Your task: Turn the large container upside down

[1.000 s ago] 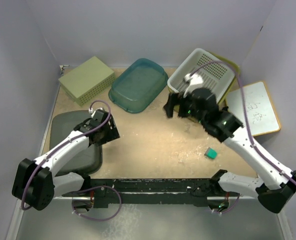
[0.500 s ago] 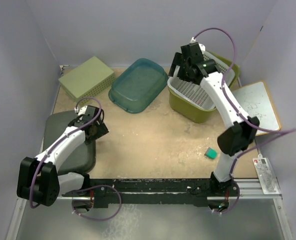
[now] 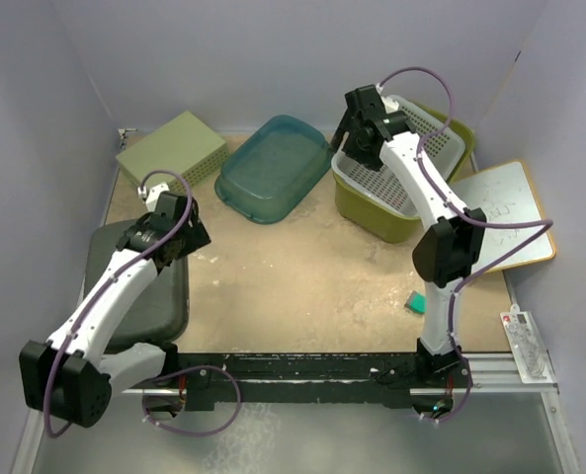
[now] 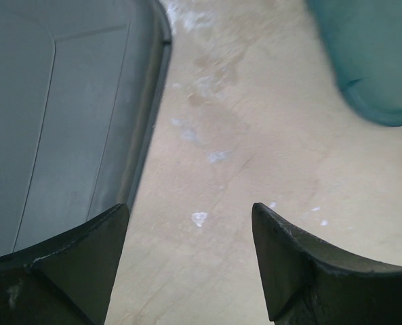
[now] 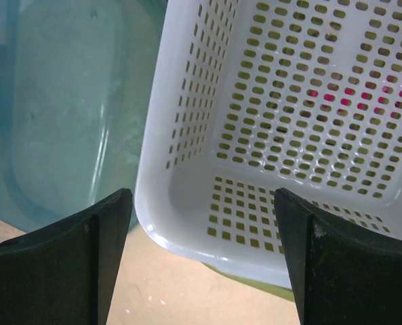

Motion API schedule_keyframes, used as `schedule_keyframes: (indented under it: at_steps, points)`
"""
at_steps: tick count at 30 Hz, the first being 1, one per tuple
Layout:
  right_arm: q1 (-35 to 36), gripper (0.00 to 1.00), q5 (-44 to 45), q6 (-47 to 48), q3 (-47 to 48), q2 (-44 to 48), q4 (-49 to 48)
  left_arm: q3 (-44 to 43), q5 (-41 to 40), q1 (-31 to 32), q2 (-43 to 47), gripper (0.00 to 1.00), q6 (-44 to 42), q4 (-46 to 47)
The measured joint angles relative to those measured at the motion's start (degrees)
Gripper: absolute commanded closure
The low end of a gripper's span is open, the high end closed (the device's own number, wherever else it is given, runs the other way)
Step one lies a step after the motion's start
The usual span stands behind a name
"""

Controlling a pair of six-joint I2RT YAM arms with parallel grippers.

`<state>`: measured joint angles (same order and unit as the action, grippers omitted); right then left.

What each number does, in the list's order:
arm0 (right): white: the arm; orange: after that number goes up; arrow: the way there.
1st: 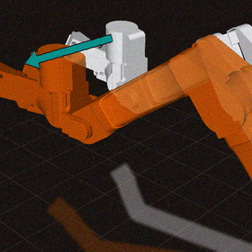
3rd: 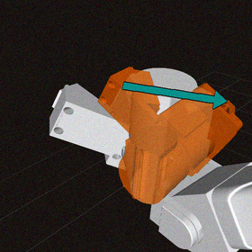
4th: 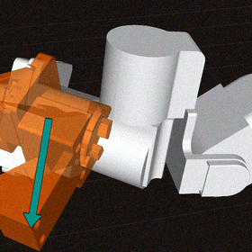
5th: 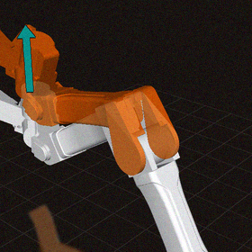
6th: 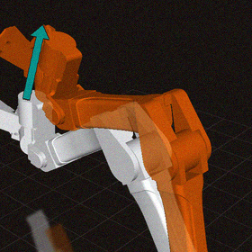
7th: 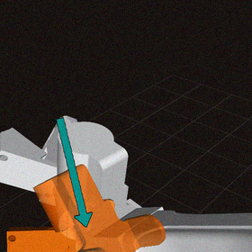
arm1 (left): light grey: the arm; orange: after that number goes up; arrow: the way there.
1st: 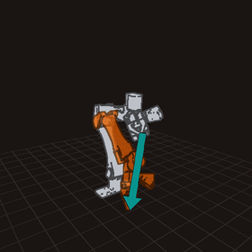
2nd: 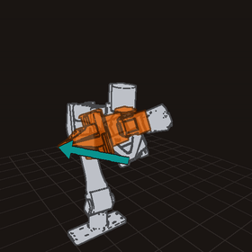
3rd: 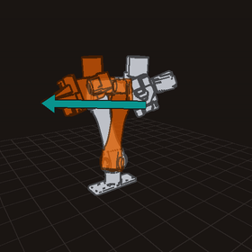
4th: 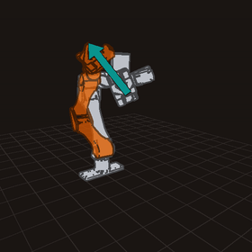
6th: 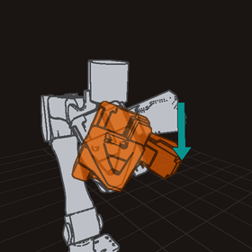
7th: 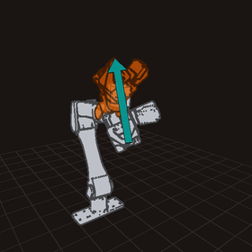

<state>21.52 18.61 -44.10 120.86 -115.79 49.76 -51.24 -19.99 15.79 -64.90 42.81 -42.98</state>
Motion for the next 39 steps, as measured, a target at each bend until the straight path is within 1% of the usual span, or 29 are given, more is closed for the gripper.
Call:
schedule_keyframes:
  at_steps: [2, 5, 7, 11, 13, 15, 22, 25, 31, 34, 35, 36, 39]
  points:
    - [-0.2, 0.23, 0.0, -0.9, 1.8, -1.6, -0.1, -2.3, -0.4, 0.9, 2.4, 0.29, -0.6, -0.6]
    - [-0.4, 0.4, -0.1, -1.8, 5.2, -5.0, -0.6, -4.8, -0.7, 1.7, 4.9, 0.29, -1.1, -1.2]
    - [-0.5, 0.48, -0.2, -2.1, 6.7, -7.0, -0.9, -5.3, -0.7, 2.1, 5.7, 0.29, -1.5, -1.3]
    - [-0.6, 0.71, -1.2, -3.1, 7.0, -9.3, -3.1, -5.3, -0.7, 2.6, 5.8, 0.29, -2.0, -1.8]
    - [-0.5, 0.78, -1.7, -3.4, 6.5, -9.1, -4.1, -5.2, -0.7, 2.6, 5.7, 0.29, -2.0, -2.1]
    - [-0.3, 0.81, -1.6, -3.7, 5.5, -8.4, -4.6, -5.1, -0.6, 2.6, 5.7, 0.28, -2.0, -2.4]
    - [-0.7, 0.81, -0.8, -1.4, 2.2, -3.5, -3.6, -3.8, -0.8, 2.7, 5.2, 0.28, -2.6, -1.6]
    - [-1.0, 0.85, -0.5, 1.0, 0.5, 1.1, -3.8, -2.0, -0.2, 2.7, 3.8, 0.28, -2.8, -0.9]
    - [-1.3, 0.88, -0.9, 4.4, -4.4, 8.7, -8.0, -0.8, 0.9, 2.7, 2.3, 0.28, -3.0, -0.3]
    - [-1.2, 0.92, -1.8, 6.8, -6.1, 10.1, -10.3, -0.8, 1.1, 2.7, 1.9, 0.28, -3.0, 0.4]
    - [-1.2, 0.97, -2.1, 7.6, -6.5, 10.1, -11.0, -0.8, 1.2, 2.7, 1.7, 0.28, -3.0, 0.5]
    - [-1.2, 0.98, -2.4, 8.3, -7.1, 10.0, -11.8, -0.8, 1.3, 2.7, 1.6, 0.28, -3.0, 0.5]
    - [-1.1, 1.0, -4.9, 11.5, -9.5, 9.3, -14.1, -0.8, 1.6, 2.7, 1.5, 0.28, -3.0, 0.6]
